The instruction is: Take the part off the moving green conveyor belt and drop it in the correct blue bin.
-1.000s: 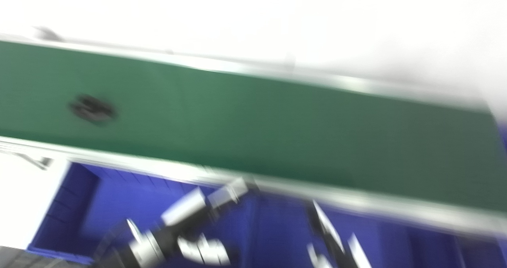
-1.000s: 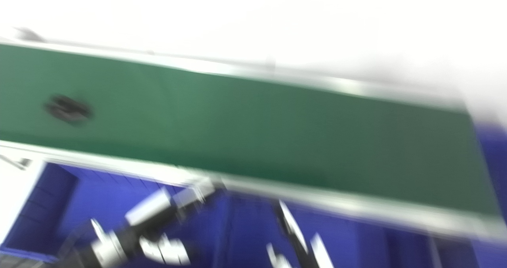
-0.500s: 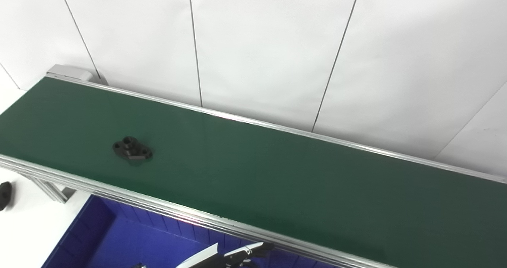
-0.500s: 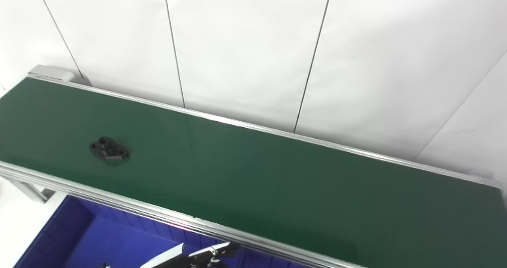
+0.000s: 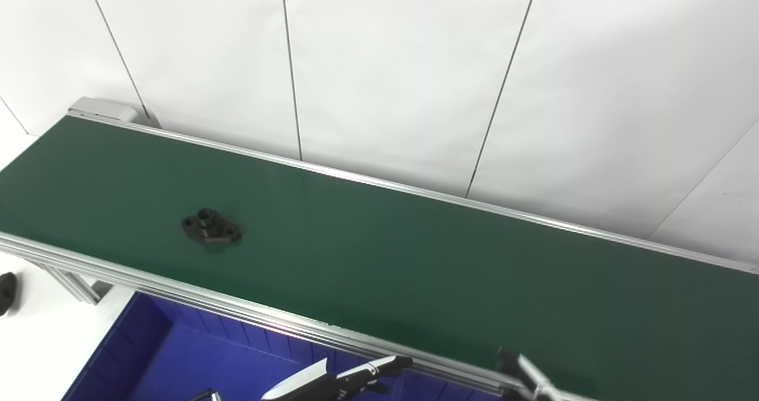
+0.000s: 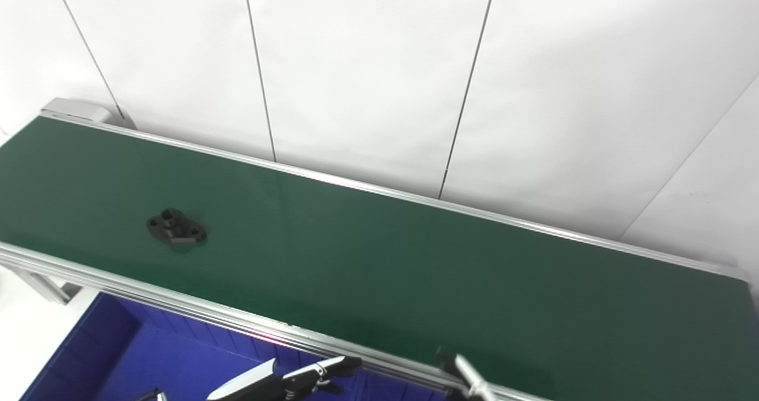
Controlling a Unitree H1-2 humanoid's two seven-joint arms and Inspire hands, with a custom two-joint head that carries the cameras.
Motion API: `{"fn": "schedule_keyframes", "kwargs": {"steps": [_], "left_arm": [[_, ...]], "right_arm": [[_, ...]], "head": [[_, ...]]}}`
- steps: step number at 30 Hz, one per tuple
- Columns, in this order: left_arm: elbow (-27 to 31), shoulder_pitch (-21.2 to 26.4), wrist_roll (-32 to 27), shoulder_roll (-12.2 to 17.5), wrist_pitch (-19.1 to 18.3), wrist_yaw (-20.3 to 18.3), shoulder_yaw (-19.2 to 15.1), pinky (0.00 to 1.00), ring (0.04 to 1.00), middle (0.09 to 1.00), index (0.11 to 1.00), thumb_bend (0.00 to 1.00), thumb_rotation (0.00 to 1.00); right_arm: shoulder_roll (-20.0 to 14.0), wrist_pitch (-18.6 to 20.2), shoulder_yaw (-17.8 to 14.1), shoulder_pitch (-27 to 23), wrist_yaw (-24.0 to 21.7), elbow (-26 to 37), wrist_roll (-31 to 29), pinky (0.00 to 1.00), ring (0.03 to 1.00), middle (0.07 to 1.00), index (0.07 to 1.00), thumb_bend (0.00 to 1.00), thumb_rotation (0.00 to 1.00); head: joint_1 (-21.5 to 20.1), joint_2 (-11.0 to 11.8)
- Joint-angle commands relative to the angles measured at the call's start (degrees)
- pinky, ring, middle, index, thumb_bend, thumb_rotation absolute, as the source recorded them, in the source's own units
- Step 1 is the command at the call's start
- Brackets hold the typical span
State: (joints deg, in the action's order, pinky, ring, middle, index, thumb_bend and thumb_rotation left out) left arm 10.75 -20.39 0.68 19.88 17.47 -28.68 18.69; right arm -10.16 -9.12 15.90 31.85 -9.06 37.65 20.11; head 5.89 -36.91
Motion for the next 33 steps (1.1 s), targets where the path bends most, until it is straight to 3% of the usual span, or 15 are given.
{"fn": "schedule_keyframes", "kwargs": {"steps": [1, 7, 10, 12, 13, 15, 20, 28, 33], "left_arm": [[1.42, 0.57, -0.57, 0.56, 0.44, 0.39, -0.22, 0.9, 0.974, 1.0, 0.974, 0.42, 0.36], [0.78, 1.38, -0.46, 0.55, 1.1, 0.4, -0.28, 0.9, 0.978, 1.0, 0.974, 0.42, 0.33], [0.61, 1.55, -0.68, 0.43, 1.04, 0.43, -0.24, 0.91, 0.982, 1.0, 0.972, 0.42, 0.32], [0.64, 1.64, -0.74, 0.29, 0.8, 0.4, -0.15, 0.91, 0.983, 1.0, 0.979, 0.42, 0.32], [0.67, 1.63, -0.58, 0.18, 0.77, 0.48, -0.12, 0.91, 0.983, 1.0, 0.979, 0.42, 0.32], [0.73, 1.59, -0.37, -0.02, 0.78, 0.63, -0.05, 0.91, 0.982, 1.0, 0.979, 0.43, 0.33], [0.62, 1.34, 0.31, -0.46, 1.12, 0.95, 0.22, 0.91, 0.98, 1.0, 0.975, 0.42, 0.33], [1.68, 0.61, 0.88, -0.69, 0.76, 1.47, 0.6, 0.91, 0.979, 1.0, 0.976, 0.42, 0.34], [2.39, 0.11, 1.04, -0.71, 0.5, 1.71, 0.71, 0.91, 0.98, 1.0, 0.978, 0.42, 0.34]], "right_arm": [[1.5, 3.55, -1.02, -3.06, -0.86, 4.91, 0.32, 0.74, 0.855, 0.879, 0.865, 0.36, 0.83], [3.36, 12.3, -3.78, -17.73, -4.92, 9.58, 4.48, 0.76, 0.86, 0.887, 0.875, 0.42, 0.75], [4.27, 14.73, -4.64, -24.98, -5.94, 8.72, 6.54, 0.71, 0.818, 0.85, 0.856, 0.48, 0.65], [5.74, 15.66, -5.13, -29.39, -5.3, 6.44, 7.88, 0.63, 0.737, 0.78, 0.819, 0.54, 0.47], [6.68, 15.91, -5.42, -31.25, -4.48, 5.03, 8.65, 0.63, 0.737, 0.78, 0.819, 0.54, 0.47], [8.44, 17.14, -5.95, -34.57, -3.47, 2.7, 9.88, 0.57, 0.671, 0.73, 0.791, 0.58, 0.34], [11.21, 21.21, -5.59, -42.35, -3.85, -0.93, 16.17, 0.46, 0.594, 0.709, 0.788, 0.71, 0.23], [12.05, 21.08, -3.82, -50.8, -2.94, -8.69, 21.48, 0.61, 0.684, 0.728, 0.787, 0.86, 0.29], [13.85, 22.3, -2.07, -55.07, -2.93, -12.42, 24.5, 0.63, 0.686, 0.722, 0.784, 0.91, 0.28]], "head": [[-0.04, -0.02], [-1.46, -1.08], [-1.49, -1.17], [-1.37, -1.1], [-1.05, -1.13], [-0.8, -1.23], [-0.55, -1.36], [-0.2, -1.84], [-0.19, -2.32]]}}
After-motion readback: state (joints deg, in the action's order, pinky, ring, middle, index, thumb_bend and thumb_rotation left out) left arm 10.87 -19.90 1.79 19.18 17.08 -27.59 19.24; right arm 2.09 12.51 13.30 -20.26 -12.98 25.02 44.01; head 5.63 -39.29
